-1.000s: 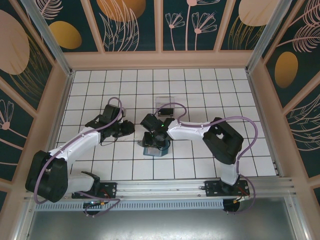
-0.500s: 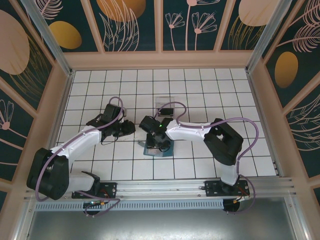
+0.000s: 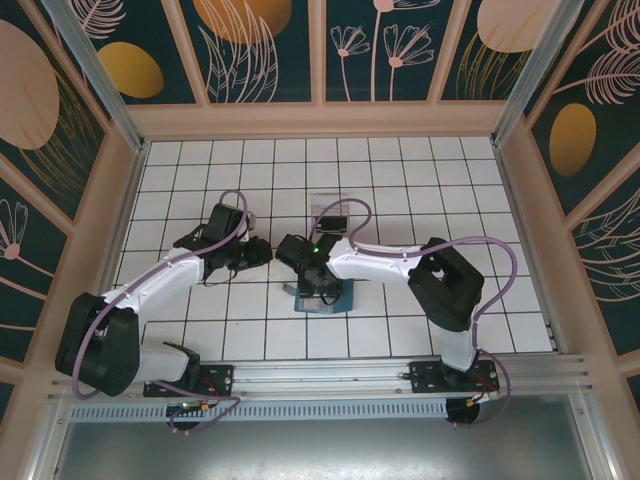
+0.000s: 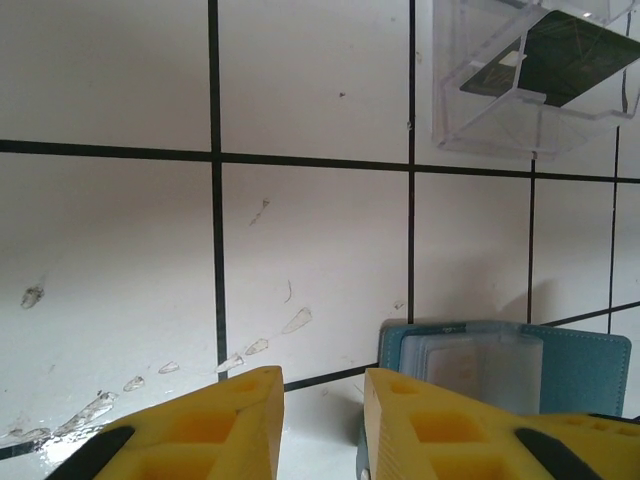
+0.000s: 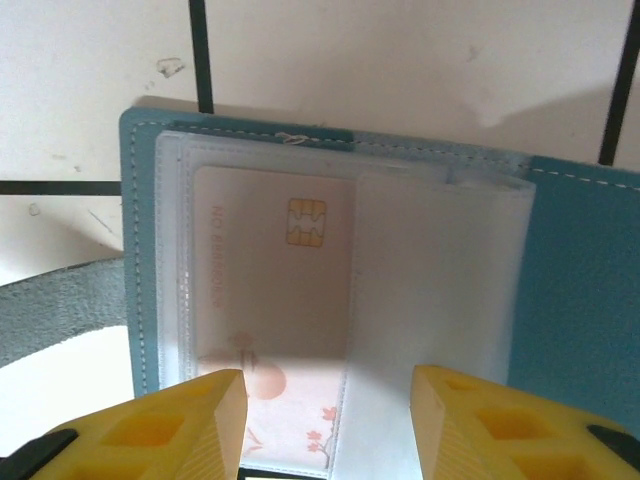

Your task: Take the credit cards out of the card holder

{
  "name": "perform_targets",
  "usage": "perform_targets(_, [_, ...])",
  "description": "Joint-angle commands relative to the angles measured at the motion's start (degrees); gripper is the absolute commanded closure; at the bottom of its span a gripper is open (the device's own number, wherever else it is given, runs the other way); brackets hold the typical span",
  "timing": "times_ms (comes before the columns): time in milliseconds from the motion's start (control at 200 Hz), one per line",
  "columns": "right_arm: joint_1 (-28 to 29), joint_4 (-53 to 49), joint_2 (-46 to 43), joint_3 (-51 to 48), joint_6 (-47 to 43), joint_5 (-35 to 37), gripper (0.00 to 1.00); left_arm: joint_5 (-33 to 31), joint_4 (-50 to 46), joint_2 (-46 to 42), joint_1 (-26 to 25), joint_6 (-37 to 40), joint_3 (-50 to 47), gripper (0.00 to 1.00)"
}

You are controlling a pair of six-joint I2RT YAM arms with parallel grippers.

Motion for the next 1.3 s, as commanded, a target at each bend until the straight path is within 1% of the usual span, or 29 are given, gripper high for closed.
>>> perform_targets(0, [0.54,-4.51,1.35,0.85,1.49,4.12,0.51,1.1,-1.3,0.68,0.37,1.26,1.72,0.72])
perform_targets(70, [0.56,-4.37,1.64,0.47,1.37,4.2,0.51,1.17,-1.34,0.76,0.35,1.26,1.89,0.72])
perform_targets(245, [0.8,-5.61,2.39,1.06,1.38,5.45,0.45,1.37,-1.47,0.74,0.35,1.17,2.0,0.71])
perform_targets(781, [1.32,-12.47,2.18,3.14,2.82,10.83,0.4,1.72,-1.64,0.93,0.35,1.07,2.53,0.72])
perform_targets(921, [1.52,-14.04,2.04,3.48,3.21,11.89,0.36,1.92,-1.56,0.98,0.36,0.86,2.6,0.72])
perform_targets(1296, [1.53,-17.3,0.26,3.0,4.52,14.56,0.36,1.81,-2.92,1.5,0.33,1.78,4.1,0.72])
